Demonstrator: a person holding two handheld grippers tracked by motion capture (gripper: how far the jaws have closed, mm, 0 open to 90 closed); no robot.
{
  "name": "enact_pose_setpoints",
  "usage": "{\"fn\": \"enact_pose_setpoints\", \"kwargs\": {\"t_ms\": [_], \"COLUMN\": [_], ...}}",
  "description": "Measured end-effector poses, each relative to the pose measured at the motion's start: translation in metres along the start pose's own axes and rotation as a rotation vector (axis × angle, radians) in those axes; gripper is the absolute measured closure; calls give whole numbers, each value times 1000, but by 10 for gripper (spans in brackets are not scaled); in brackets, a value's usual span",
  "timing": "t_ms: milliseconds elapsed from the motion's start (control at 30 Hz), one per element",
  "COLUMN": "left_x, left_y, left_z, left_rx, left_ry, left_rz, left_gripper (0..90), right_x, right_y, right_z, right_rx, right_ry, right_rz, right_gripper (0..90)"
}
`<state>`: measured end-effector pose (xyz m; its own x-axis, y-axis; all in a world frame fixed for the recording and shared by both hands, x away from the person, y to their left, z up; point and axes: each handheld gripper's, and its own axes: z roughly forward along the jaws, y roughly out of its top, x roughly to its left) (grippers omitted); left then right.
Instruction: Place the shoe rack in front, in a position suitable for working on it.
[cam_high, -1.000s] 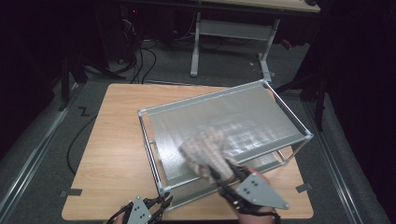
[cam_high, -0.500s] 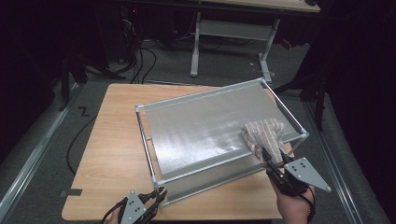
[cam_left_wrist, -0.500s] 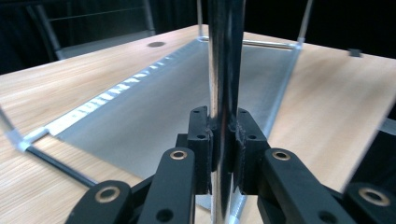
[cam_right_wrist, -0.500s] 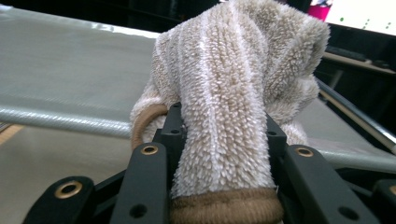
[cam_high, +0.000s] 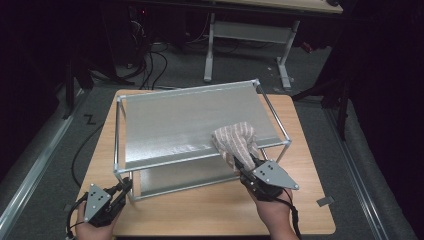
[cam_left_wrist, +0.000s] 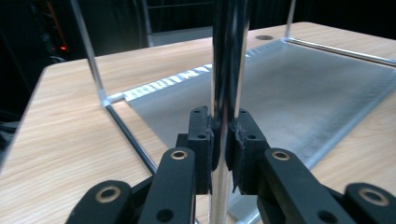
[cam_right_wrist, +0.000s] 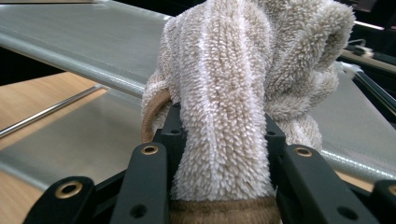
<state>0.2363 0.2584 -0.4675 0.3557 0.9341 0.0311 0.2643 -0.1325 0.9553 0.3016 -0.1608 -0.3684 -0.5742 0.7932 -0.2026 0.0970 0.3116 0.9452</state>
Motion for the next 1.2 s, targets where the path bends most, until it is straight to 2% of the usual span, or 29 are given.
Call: {"fn": "enact_pose_setpoints", "kwargs": {"t_ms": [67,133,300,367,433,533,600,667,800,933,1067,1200], "left_x": [2,1,0,0,0,0,1,1,3,5,14,24], "left_y": [-1,-1,-2,-2,-2,-1,-1,-1,-1,0,-1,-3], "left_z": [0,1,2,2,2,2,2,2,3,4,0,-4], "left_rx": [1,9,10,10,10,11,11,12,13,21,26,24], "left_ry": [0,5,10,12,13,14,11,8,1,20,54,90], "left_rz": [-10,-1,-7,-7,-13,-15,-13,-9,-8,-11,-30,-40], "left_gripper": [799,798,789,790,799,802,802,802,802,803,804,805], "right_x": [1,-2,-16,-18,-18,-18,-19,-19,-20,-23,-22,-20], "right_y": [2,2,-9,-22,-39,-70,-94,-110,-132,-136,-135,-134], "right_z": [-2,-11,-62,-77,-83,-73,-60,-51,-37,-33,-27,-14], "right_rx": [-13,-26,-75,-57,-17,92,188,264,396,439,468,507], "right_ry": [15,15,11,16,29,41,65,77,113,124,140,160], "right_rz": [11,16,24,22,28,42,54,57,101,126,118,116], "right_gripper": [652,652,655,655,654,653,652,649,624,526,413,399]}}
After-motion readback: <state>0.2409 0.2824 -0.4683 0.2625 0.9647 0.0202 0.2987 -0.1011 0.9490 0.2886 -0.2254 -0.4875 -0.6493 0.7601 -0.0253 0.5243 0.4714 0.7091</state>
